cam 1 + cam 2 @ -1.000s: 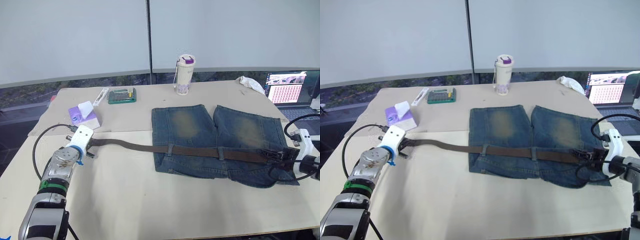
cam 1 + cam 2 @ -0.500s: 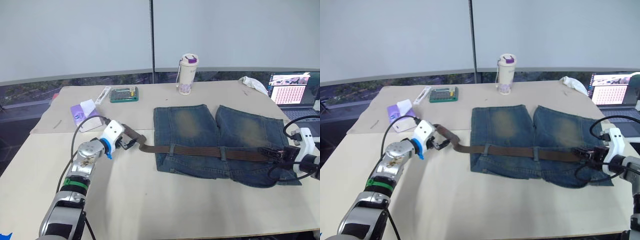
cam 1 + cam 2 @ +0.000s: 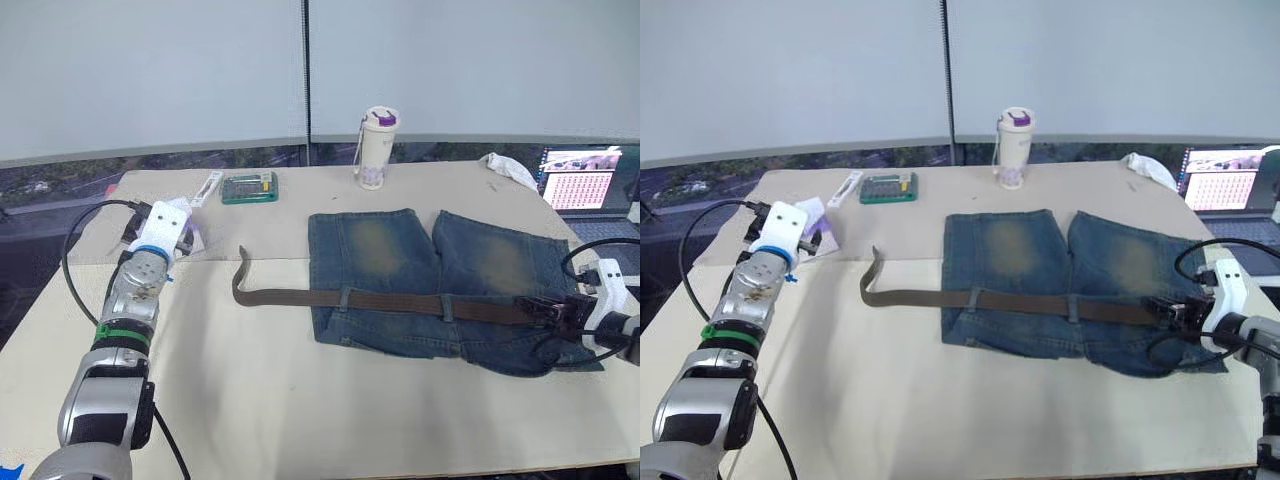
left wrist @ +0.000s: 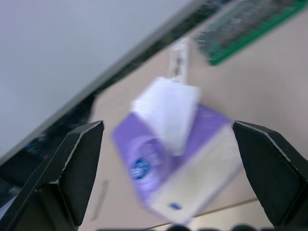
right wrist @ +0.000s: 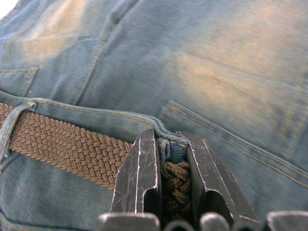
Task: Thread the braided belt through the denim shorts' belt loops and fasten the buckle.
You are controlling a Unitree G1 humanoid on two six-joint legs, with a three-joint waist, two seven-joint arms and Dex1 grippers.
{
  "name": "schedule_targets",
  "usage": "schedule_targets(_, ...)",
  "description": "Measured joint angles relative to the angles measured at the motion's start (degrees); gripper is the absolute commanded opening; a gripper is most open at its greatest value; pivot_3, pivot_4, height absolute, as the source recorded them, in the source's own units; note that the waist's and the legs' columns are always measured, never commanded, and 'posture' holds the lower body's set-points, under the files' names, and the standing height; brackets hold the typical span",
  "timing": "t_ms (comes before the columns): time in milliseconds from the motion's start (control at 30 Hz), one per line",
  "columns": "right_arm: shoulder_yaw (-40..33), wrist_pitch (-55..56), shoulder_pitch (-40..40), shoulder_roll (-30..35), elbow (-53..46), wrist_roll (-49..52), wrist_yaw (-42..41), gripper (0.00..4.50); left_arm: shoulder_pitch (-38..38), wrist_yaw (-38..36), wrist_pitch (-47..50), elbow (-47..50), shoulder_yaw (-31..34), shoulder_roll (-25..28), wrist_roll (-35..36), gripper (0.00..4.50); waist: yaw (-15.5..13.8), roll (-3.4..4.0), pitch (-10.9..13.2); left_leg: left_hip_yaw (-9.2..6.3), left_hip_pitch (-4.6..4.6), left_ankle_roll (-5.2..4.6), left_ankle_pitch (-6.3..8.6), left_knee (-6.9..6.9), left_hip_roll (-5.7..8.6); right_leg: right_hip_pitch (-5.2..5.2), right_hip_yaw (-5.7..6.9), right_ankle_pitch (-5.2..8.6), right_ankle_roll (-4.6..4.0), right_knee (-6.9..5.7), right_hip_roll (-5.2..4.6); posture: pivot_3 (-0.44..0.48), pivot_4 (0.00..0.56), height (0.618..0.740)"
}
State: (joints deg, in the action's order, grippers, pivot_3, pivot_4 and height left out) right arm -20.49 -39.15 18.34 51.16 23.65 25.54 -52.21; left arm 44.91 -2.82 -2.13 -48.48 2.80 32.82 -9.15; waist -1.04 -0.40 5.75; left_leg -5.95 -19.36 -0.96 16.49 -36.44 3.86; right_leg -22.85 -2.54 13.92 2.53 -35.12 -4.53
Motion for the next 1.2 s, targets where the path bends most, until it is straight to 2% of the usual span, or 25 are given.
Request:
schedule_targets(133,0.0,0.0,0.0,-0.1,0.0,0.0,0.0,0.22,0.5,2.2,-2.8,0.2,0.4,-2.0,0.3,4.50,-0.1,-0.02,0.0,0.00,-0.03,0.02,-0.01,-0.01,0.02,-0.04,-0.02,-0.01,0.00,-0.02,0.00,0.000,0.150,0.740)
schedule_targets(200,0.0,0.0,0.0,-0.1,0.0,-0.1,0.1,0.22,1.7,0.1,-6.2,0.7,0.5,-4.4,1.9,4.50,-0.2,-0.04,0.0,0.00,-0.09,0.05,-0.02,-0.04,0.02,-0.06,0.00,-0.01,-0.01,-0.01,0.00,0.000,0.150,0.740)
schedule_targets(333,-0.1,0.2,0.2,-0.2,0.0,-0.1,0.1,0.22,2.7,-16.9,-10.1,5.7,-2.7,-11.9,8.3,4.50,-0.2,0.03,0.0,0.04,-0.21,0.04,-0.02,-0.18,0.02,-0.01,0.00,-0.02,-0.01,0.01,-0.08,0.000,0.150,0.740)
schedule_targets(433,0.0,1.3,0.7,-0.9,0.0,-0.1,0.0,0.22,2.1,-28.0,-6.5,6.5,-5.7,-16.5,11.7,4.50,0.5,0.06,0.0,0.08,-0.23,-0.05,0.03,-0.19,-0.09,-0.02,-0.03,-0.02,-0.01,-0.03,0.08,0.000,0.150,0.740)
schedule_targets(567,0.0,1.3,0.7,-0.9,0.0,0.0,0.0,0.22,1.7,-41.0,3.3,5.4,-8.9,-19.3,14.1,4.50,1.1,0.08,-0.1,0.14,-0.33,-0.07,0.03,-0.31,-0.23,-0.02,-0.01,-0.03,-0.03,-0.30,0.20,0.000,0.150,0.740)
schedule_targets(700,-0.2,1.3,0.4,-0.9,-0.7,0.0,0.2,0.22,1.9,-45.5,7.6,2.2,-10.4,-20.7,13.9,4.50,1.0,0.06,0.0,0.14,-0.34,-0.10,0.04,-0.42,-0.18,-0.02,0.01,-0.03,-0.03,-0.31,0.19,0.000,0.150,0.740)
schedule_targets(833,-0.4,1.3,-0.4,-0.9,-1.5,0.0,0.5,0.22,2.6,-46.4,7.8,0.5,-11.0,-21.6,13.5,4.50,0.8,0.04,0.0,0.13,-0.34,-0.11,0.04,-0.44,-0.15,0.01,0.02,-0.03,-0.03,-0.29,0.17,0.000,0.150,0.740)
schedule_targets(967,-0.9,1.3,-1.9,-1.2,-3.0,0.1,1.1,0.22,3.3,-48.9,7.4,0.1,-12.8,-22.1,12.4,3.49,0.5,-0.01,0.0,0.13,-0.30,-0.13,0.05,-0.46,-0.13,0.07,0.01,-0.03,-0.03,-0.13,0.15,0.000,0.150,0.740)
schedule_targets(1067,-1.5,1.3,-3.3,-1.9,-4.6,0.4,1.6,0.22,3.1,-52.7,7.5,0.3,-13.5,-22.1,12.0,2.33,0.4,-0.04,0.0,0.12,-0.23,-0.13,0.06,-0.45,-0.14,0.13,0.02,-0.03,-0.03,-0.07,0.16,0.000,0.150,0.740)
schedule_targets(1200,-1.6,1.3,-3.9,-2.4,-5.1,0.4,1.9,0.22,2.0,-56.5,9.6,1.5,-13.4,-22.0,13.4,1.03,0.4,-0.02,0.0,0.12,-0.19,-0.17,0.08,-0.46,-0.14,0.18,0.01,-0.03,-0.03,-0.08,0.15,0.000,0.150,0.740)
